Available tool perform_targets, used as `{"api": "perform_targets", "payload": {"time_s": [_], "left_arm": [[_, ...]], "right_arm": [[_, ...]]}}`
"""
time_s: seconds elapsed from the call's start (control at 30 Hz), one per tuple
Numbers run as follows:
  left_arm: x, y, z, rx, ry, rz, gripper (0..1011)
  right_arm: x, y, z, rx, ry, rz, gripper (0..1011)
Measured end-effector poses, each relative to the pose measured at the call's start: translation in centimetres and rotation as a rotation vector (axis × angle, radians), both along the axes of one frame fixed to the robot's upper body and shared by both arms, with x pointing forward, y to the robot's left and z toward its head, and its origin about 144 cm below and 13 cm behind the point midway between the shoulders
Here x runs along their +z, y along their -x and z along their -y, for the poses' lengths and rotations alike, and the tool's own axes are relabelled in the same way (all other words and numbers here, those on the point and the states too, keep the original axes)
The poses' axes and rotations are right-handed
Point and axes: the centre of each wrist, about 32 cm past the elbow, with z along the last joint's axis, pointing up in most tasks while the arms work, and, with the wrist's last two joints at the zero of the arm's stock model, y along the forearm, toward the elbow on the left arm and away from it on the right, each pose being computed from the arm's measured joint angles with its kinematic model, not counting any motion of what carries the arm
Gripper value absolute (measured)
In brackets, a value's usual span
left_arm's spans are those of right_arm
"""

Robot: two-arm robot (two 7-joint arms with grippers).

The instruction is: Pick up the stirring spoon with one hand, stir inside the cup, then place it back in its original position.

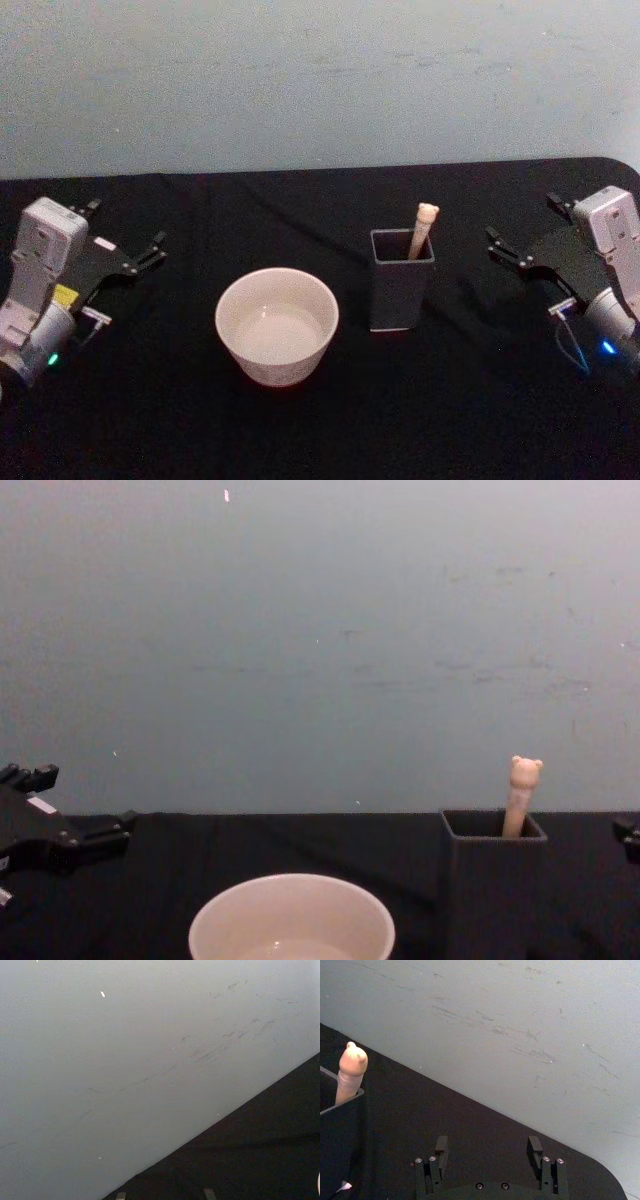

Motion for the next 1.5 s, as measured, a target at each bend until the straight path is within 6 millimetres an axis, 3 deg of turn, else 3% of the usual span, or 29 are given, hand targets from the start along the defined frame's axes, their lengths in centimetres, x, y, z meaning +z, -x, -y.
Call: {"api": "perform_targets", "payload": {"time_s": [1.5], "left_arm": [[0.0,0.0,0.0,0.0,0.0,0.0,1001]], "right_arm": [[0.16,-0.06,0.22,0.005,-0.011,0.007,1000]]}}
